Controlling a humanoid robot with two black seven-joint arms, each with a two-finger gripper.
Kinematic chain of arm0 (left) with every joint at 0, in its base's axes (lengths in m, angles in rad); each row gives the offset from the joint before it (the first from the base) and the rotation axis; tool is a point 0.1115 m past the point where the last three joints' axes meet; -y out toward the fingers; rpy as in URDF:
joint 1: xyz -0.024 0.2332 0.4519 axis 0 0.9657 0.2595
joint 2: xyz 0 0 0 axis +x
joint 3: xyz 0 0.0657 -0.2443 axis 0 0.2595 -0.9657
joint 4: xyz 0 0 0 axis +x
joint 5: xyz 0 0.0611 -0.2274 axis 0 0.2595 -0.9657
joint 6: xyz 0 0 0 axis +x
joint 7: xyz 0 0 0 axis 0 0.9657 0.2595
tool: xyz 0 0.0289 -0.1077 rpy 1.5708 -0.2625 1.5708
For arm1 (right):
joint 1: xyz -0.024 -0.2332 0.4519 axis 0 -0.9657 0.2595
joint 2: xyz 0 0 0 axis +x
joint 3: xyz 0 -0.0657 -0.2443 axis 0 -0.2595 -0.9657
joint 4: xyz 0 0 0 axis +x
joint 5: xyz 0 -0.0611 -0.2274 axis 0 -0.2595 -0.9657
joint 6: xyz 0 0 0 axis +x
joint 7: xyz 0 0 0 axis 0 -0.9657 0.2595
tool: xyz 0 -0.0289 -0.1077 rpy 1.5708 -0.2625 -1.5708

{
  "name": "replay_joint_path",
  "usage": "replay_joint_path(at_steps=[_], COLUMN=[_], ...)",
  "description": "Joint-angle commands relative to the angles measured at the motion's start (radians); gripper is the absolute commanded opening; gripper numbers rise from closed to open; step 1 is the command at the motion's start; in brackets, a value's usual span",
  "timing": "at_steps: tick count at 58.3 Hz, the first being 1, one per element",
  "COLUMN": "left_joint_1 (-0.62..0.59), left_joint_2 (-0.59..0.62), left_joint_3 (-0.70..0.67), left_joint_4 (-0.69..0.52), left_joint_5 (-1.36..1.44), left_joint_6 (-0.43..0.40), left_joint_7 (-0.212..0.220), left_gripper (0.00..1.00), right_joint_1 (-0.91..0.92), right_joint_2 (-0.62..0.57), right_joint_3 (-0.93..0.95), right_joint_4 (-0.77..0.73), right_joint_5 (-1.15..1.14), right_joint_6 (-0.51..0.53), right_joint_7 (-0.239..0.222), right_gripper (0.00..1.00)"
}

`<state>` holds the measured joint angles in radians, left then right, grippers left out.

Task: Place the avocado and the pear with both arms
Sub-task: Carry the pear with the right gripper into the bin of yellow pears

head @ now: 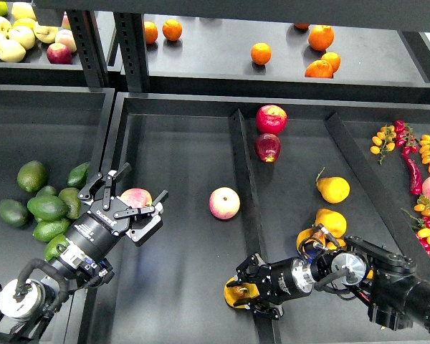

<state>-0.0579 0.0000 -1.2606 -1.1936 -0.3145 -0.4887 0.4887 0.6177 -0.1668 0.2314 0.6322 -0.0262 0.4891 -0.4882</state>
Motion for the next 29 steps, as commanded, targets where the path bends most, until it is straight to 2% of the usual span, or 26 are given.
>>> replay_joint_path(at_steps=[1,16,29], left_joint_1=[0.006,0.006,0.007], left_joint_2=[0.0,0.0,0.0], left_joint_3=[0.003,0.004,0.004], left_joint_4=[-0.001,-0.003,-0.003], left_joint_5=[0.0,0.002,0.005], left_joint_6=[0.0,0.0,0.0], left_joint_7=[0.0,0.0,0.0], left_gripper=[0.99,0.99,0.99], right_joint_1=[-0.004,-0.003,0.007], right_joint_2=[0.003,0.001,-0.01], right_joint_3=[0.006,0.046,0.161], right_joint_4=[0.001,0.049,0.092], right_joint_5=[0.002,0.014,0.022], right_joint_6=[0.0,0.0,0.0], right_joint_7=[-0.001,-0.001,-0.001], right_gripper=[0.19,0.16,0.16])
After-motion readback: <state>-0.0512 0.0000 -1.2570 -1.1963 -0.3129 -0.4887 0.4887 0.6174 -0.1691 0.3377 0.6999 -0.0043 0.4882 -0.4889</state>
